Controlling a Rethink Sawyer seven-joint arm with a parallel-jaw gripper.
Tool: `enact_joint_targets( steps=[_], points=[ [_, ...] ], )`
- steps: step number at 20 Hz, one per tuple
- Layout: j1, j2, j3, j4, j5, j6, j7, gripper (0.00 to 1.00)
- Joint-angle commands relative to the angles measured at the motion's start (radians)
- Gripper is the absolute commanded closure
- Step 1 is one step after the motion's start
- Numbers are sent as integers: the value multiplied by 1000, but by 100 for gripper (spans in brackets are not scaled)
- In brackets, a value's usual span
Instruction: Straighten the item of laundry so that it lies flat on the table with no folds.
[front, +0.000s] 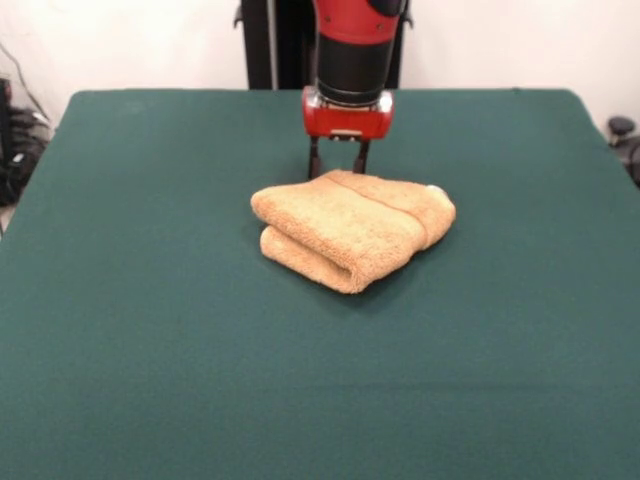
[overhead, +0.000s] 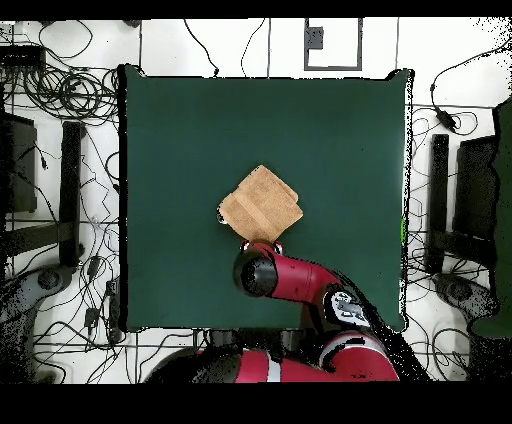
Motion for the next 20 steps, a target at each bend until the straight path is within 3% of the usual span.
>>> enact_joint_targets(
  steps=[1,9,20],
  points=[
    [-10,96,64,-148,82,-29,202,0],
    [11,63,51,-146,101,7,210,0],
    [17,-117,71,-89,148,184,210,0]
  ],
)
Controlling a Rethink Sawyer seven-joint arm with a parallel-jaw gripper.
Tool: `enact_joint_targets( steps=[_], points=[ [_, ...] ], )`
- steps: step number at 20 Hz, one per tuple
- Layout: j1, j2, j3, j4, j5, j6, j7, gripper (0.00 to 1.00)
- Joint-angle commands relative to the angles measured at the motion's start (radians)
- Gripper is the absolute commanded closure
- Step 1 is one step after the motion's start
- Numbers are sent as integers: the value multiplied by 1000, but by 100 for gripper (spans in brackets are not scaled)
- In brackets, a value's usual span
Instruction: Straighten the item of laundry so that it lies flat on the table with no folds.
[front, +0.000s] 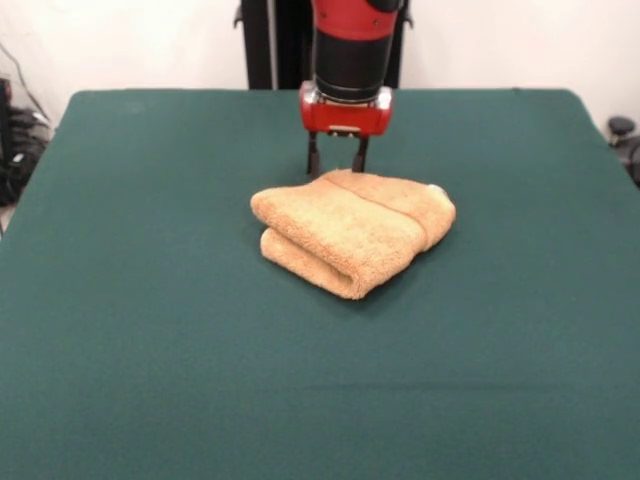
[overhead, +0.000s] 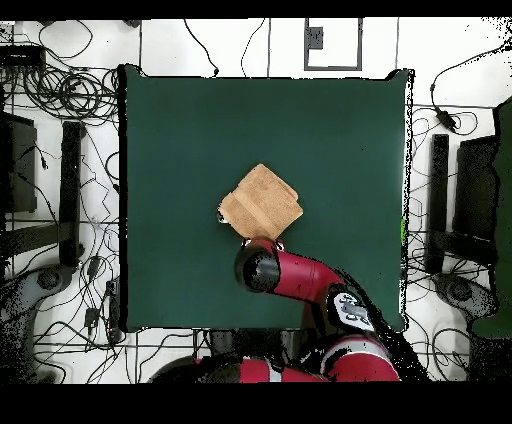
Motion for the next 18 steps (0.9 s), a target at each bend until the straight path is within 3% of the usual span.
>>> enact_joint_targets(
  steps=[1,8,18],
  points=[
    [11,-114,83,-75,106,150,206,0],
    [-7,-157,104,-59,127,171,196,0],
    [-19,-79,119,-67,144,24,217,0]
  ],
)
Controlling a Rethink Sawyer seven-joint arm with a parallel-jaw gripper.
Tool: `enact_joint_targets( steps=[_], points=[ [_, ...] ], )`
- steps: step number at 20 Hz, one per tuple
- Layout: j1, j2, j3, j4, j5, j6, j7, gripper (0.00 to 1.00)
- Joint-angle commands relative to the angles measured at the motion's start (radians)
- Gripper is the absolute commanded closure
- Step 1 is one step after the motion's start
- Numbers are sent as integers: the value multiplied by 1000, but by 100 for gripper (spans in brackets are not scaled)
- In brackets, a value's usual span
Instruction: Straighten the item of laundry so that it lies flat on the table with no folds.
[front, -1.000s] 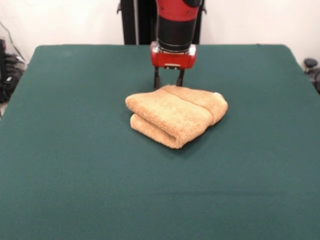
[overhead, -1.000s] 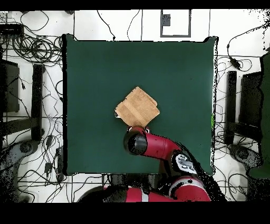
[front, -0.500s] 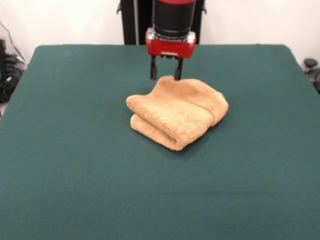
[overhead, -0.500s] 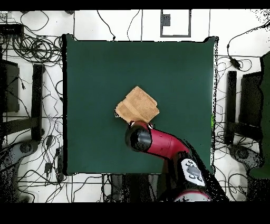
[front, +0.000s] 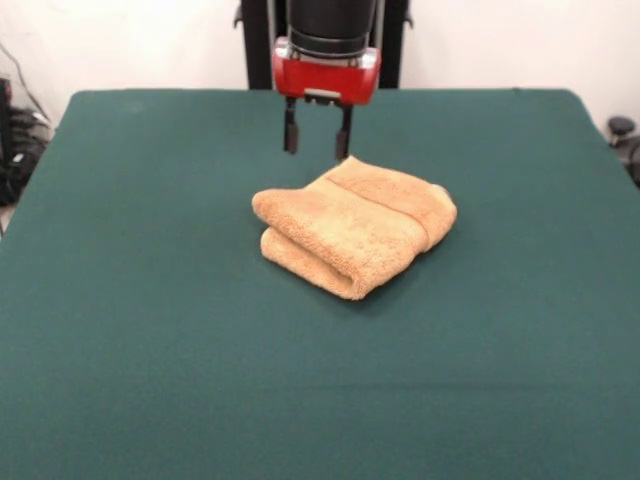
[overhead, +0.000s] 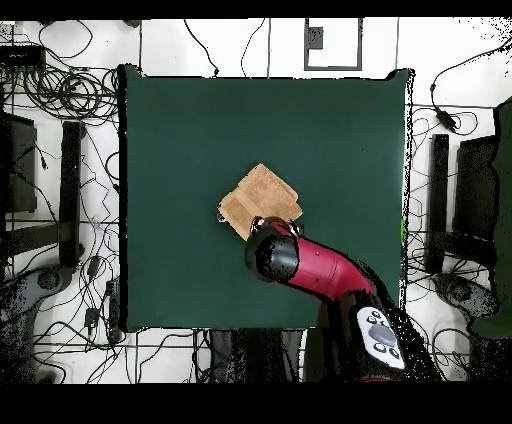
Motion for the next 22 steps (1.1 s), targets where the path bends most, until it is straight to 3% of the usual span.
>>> enact_joint_targets(
  steps=[1,10,22],
  points=[
    [6,85,122,-55,59,-71,217,0],
    [-12,114,143,-55,60,-127,222,0],
    [-35,231,175,-95,52,-285,246,0]
  ],
)
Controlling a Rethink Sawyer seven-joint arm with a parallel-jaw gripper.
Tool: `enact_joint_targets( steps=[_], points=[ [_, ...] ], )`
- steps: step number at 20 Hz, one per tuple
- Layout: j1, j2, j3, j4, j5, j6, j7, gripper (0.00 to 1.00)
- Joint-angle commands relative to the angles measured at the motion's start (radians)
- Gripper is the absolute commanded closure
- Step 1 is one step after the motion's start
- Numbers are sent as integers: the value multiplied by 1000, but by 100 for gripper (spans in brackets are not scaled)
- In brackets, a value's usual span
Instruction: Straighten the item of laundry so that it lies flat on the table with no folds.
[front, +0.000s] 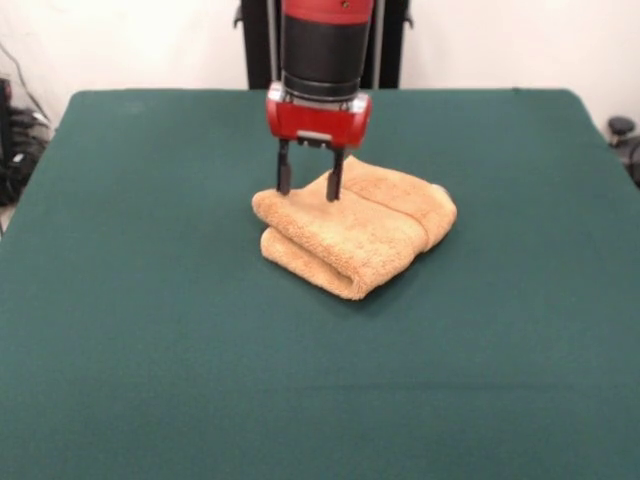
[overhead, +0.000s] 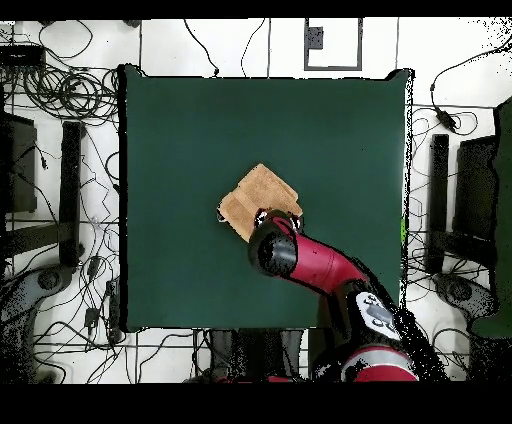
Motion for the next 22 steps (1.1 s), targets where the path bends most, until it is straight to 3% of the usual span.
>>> enact_joint_targets(
  steps=[1,11,22],
  points=[
    [-4,128,143,-72,42,-120,245,0],
    [-8,177,151,-90,37,-157,234,0],
    [-100,145,218,-84,-40,-35,129,0]
  ],
)
